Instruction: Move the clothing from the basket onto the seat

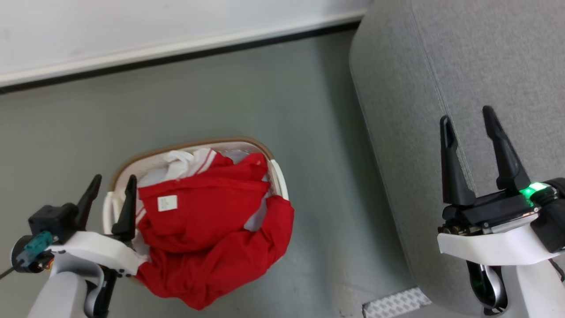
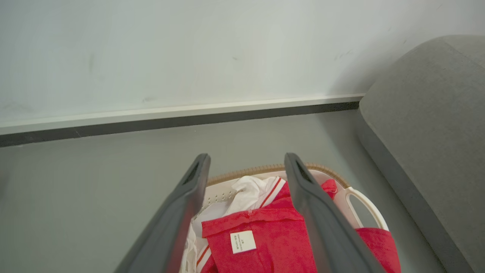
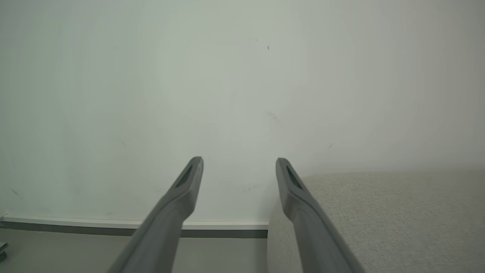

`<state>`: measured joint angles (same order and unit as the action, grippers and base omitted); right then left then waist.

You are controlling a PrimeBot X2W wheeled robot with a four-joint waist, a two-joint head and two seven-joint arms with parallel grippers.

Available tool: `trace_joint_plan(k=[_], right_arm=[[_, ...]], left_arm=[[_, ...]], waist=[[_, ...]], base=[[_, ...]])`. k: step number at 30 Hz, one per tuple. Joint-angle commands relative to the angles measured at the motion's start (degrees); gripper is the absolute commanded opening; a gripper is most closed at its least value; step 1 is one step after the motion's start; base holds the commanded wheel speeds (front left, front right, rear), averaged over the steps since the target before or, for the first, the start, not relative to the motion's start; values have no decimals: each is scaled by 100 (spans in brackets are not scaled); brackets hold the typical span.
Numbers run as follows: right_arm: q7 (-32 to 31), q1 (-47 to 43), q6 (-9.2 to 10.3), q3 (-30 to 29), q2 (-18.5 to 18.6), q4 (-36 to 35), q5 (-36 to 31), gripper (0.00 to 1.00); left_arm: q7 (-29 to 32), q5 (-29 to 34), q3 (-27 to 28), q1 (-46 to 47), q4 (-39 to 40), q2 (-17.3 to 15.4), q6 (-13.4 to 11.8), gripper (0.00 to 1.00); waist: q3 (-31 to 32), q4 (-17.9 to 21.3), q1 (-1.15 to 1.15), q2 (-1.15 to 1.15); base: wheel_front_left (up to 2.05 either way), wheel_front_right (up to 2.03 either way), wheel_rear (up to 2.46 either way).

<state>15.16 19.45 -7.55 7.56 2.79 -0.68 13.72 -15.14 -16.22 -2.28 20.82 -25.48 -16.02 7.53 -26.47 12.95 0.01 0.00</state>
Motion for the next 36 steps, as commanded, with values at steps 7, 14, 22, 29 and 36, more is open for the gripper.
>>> trace_joint_plan(k=[7,14,22,29,36], right_arm=[[0,177,12,26,15,-291,197,100],[-1,220,12,-3,16,-420,310,100],[-1,310,12,-6,16,-631,431,100],[-1,419,12,45,15,-731,605,100],[-1,458,12,119,14,-810,767,100]], left_arm=[[15,-857,-1177,662,-1293,-624,-12,100],[351,-1540,-2171,1202,-2084,-932,-11,100],[854,-2273,-3223,1703,-2515,-1310,-11,100],[1224,-2678,-3999,2190,-2656,-1563,-12,100],[1494,-2838,-4780,2614,-2678,-1739,-11,100]], waist=[[-722,492,-1,0],[-1028,657,-1,0],[-1474,870,-1,0],[-1877,1057,-1,0],[-2200,1208,-1,0]], base=[[0,0,0],[0,0,0],[0,0,0],[0,0,0],[0,0,0]])
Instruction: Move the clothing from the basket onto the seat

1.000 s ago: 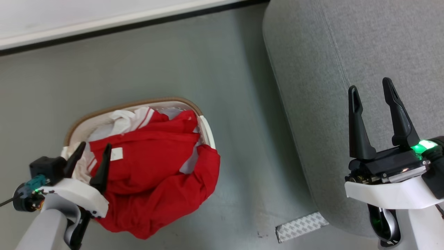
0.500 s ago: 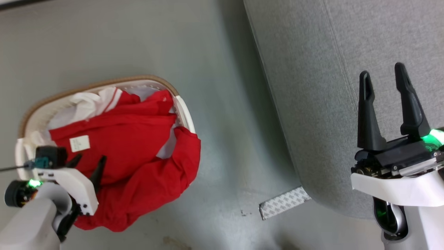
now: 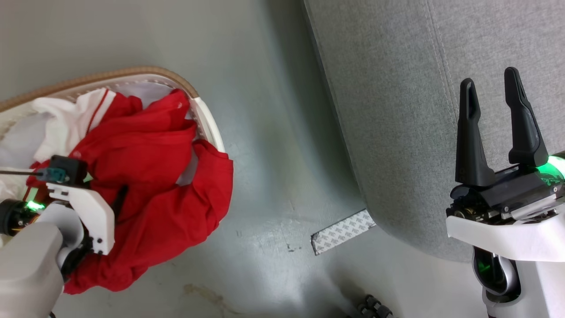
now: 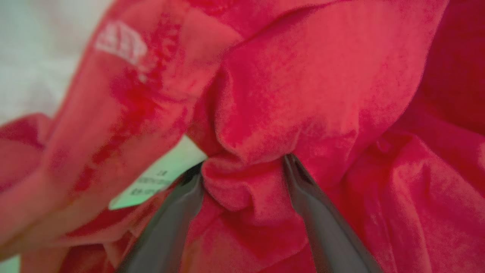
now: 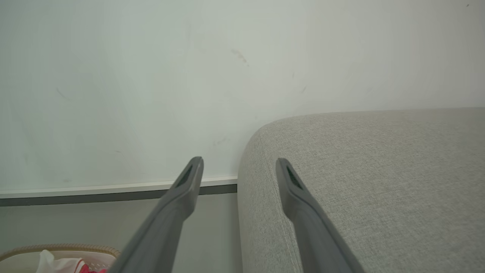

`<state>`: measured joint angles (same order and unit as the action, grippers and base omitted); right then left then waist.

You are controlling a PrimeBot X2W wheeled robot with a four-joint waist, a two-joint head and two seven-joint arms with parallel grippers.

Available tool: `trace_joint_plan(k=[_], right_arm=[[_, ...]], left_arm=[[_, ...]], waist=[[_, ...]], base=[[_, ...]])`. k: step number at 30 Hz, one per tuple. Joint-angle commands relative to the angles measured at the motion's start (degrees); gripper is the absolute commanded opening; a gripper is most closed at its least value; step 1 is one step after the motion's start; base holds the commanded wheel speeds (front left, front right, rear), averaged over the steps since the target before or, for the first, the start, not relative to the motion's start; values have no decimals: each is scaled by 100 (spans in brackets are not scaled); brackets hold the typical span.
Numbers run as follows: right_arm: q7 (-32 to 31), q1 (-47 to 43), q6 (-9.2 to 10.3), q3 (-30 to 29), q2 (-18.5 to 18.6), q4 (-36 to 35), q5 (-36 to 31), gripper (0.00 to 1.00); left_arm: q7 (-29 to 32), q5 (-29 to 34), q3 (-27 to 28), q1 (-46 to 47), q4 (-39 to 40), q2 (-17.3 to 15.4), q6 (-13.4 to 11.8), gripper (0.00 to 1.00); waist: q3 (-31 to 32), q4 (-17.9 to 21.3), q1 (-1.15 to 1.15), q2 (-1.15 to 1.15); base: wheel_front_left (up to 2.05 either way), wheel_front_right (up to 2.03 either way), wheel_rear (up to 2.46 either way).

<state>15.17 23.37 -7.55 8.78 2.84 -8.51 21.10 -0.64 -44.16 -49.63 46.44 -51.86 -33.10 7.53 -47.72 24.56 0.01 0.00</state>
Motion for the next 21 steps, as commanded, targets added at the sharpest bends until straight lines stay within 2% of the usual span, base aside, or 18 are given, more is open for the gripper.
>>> trace_joint_plan(k=[1,2,3,4,5,12,21], right_arm=[[-3,69,12,5,9,-23,42,100],[-2,74,12,8,9,-17,56,100],[-2,78,12,12,9,-17,67,100],[-2,84,12,12,10,-19,71,100],[-2,91,12,7,10,-14,76,100],[-3,54,12,-42,9,121,-18,100],[-2,-92,12,-143,12,468,-304,100]], left_arm=[[118,-71,-134,103,-95,-54,-11,100],[160,-94,-212,159,-150,-73,-11,100],[165,-112,-269,212,-206,-67,-11,89],[146,-131,-326,259,-253,-45,-11,38],[110,-150,-384,297,-287,-19,-11,0],[-291,-375,-710,344,-373,133,-11,0],[-1006,-742,-1203,33,-285,589,-11,0]], waist=[[-98,54,-1,0],[-114,59,-1,0],[-128,62,-1,0],[-137,61,-1,0],[-138,58,-1,0],[101,-87,-1,0],[1182,-593,-1,0]], base=[[0,0,0],[0,0,0],[0,0,0],[0,0,0],[0,0,0],[0,0,0],[0,0,0]])
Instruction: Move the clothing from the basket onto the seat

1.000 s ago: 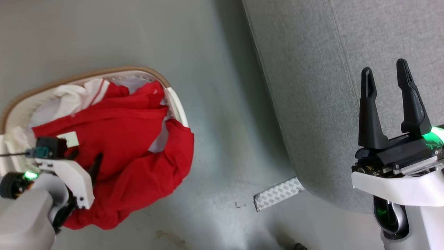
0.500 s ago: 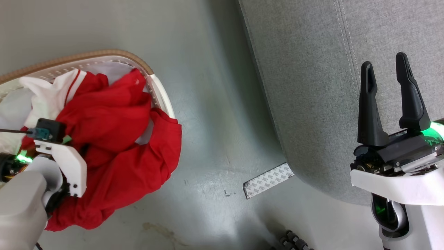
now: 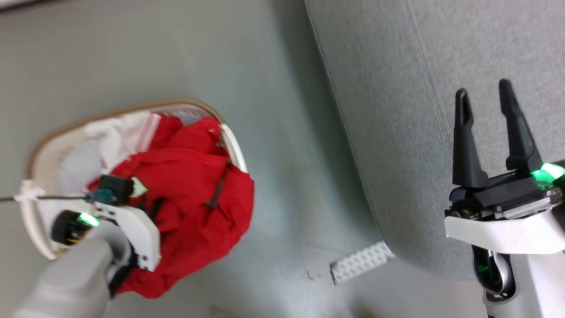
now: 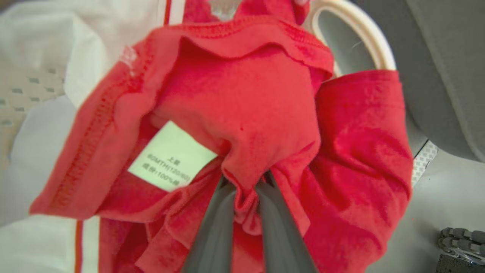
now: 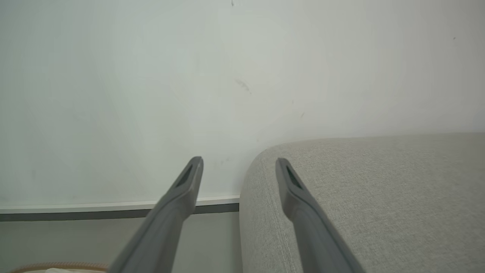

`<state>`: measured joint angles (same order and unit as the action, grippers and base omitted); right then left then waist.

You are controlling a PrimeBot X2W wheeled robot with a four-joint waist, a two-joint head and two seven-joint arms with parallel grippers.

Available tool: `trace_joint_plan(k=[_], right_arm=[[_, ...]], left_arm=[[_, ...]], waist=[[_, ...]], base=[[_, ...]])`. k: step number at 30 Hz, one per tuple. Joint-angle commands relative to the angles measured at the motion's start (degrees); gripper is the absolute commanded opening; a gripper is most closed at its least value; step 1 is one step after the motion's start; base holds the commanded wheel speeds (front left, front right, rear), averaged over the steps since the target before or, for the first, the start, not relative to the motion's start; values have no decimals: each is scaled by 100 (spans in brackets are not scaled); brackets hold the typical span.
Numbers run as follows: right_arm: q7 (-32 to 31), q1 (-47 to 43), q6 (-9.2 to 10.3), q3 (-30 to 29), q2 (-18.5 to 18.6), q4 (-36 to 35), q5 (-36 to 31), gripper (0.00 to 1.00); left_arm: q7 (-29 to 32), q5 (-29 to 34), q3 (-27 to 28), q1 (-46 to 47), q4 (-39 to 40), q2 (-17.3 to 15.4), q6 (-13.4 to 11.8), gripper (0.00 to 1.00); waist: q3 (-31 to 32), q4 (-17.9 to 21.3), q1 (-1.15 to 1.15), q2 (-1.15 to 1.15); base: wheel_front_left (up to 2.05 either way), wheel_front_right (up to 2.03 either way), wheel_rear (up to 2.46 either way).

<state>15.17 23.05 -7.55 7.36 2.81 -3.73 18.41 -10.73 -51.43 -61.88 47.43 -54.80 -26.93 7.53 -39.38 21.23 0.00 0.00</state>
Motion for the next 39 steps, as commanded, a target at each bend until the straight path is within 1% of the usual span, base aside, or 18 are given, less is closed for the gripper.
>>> trace_joint_plan(k=[1,5,11,14,21,30,34,39], right_arm=[[-2,-94,12,-22,16,54,-68,100],[-3,-195,12,-108,16,226,-190,100],[-3,-380,12,-157,18,501,-392,100],[-3,-507,12,-165,19,642,-424,100],[-3,-805,12,-144,19,846,-471,100],[-3,-1139,12,19,19,1087,-430,100],[-3,-1303,12,85,18,1191,-405,100],[-3,-1436,12,121,16,1238,-320,100]], left_arm=[[-74,-50,-43,-102,32,46,-11,0],[-312,-267,-151,-242,136,235,-11,0],[-448,-414,-157,-437,401,412,-11,0],[-441,-329,80,-526,613,476,-11,0],[-442,195,805,-890,1150,523,-11,0],[-442,1044,1816,-1397,2202,604,-170,0],[-443,1304,2090,-1556,2593,679,-237,0],[-443,1475,2336,-1444,3013,710,-288,0]], waist=[[510,-344,0,0],[1072,-628,0,0],[1854,-972,0,0],[2212,-1126,0,0],[2842,-1408,0,0],[3498,-1618,0,0],[3774,-1701,0,0],[3952,-1770,0,0]], base=[[0,0,0],[0,0,0],[0,0,0],[0,0,0],[0,0,0],[0,0,0],[0,0,0],[0,0,0]])
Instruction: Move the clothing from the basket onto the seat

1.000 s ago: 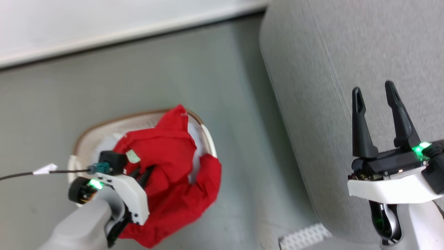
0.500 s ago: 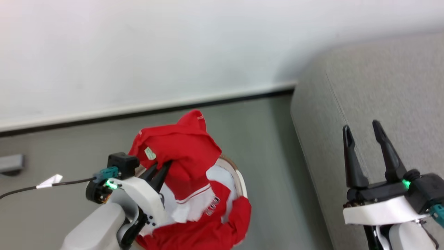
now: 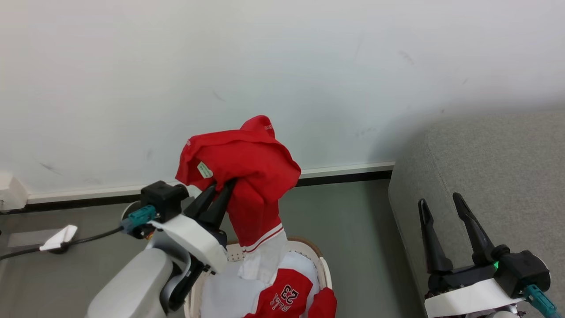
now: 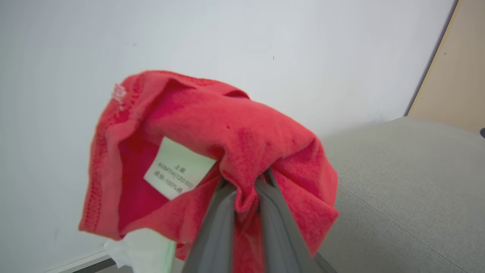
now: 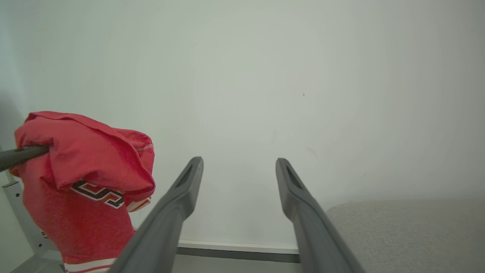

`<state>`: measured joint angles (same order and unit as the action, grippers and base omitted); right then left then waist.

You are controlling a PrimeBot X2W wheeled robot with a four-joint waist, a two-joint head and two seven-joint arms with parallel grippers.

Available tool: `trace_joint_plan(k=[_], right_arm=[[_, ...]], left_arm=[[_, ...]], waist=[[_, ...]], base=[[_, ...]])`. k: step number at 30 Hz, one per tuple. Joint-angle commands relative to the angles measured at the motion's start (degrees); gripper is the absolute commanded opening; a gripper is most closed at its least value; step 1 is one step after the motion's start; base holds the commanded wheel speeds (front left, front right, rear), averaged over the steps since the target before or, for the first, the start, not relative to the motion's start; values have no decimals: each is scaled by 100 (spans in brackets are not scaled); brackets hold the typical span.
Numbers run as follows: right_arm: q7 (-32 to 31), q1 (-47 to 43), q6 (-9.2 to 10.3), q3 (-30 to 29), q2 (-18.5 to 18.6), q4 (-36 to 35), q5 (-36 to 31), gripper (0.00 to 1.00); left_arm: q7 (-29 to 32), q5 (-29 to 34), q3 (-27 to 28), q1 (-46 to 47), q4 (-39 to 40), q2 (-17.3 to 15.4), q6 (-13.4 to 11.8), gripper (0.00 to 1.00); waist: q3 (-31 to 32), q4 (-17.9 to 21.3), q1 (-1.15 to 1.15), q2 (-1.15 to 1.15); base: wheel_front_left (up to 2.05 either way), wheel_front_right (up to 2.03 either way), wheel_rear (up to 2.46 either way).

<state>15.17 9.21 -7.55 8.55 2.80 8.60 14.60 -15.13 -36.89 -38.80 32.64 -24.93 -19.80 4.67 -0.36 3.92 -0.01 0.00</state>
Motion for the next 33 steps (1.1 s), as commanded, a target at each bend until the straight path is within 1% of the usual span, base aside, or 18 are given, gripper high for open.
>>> trace_joint_plan(k=[1,6,9,10,17,21,26,29,33], right_arm=[[-3,-75,12,34,18,8,63,100],[-3,-134,12,271,17,28,79,100],[-3,-118,12,513,18,41,80,100],[-3,-118,12,513,18,41,80,100],[-3,26,12,1145,42,156,77,100],[-3,157,12,1670,64,280,128,100],[-3,356,12,2329,62,636,246,100],[-3,590,12,2610,46,916,240,100],[-3,1038,12,3096,21,1380,402,100]], left_arm=[[-2,69,42,58,106,-13,-19,0],[-2,142,107,71,395,-45,-103,0],[-2,131,115,44,474,-54,-143,0],[-2,131,115,44,474,-54,-143,0],[32,97,74,75,524,-21,-159,0],[41,82,37,119,493,30,-154,0],[84,91,-71,197,527,172,-134,0],[131,136,-157,238,580,245,-127,0],[181,193,-274,318,643,337,-107,0]], waist=[[69,-44,1,0],[136,-35,1,0],[133,-21,1,0],[133,-21,1,0],[106,8,1,0],[118,-13,1,0],[152,-154,1,0],[152,-249,1,0],[147,-368,1,0]], base=[[0,0,0],[0,0,0],[0,0,0],[0,0,0],[0,0,0],[0,0,0],[0,0,0],[0,0,0],[0,0,0]])
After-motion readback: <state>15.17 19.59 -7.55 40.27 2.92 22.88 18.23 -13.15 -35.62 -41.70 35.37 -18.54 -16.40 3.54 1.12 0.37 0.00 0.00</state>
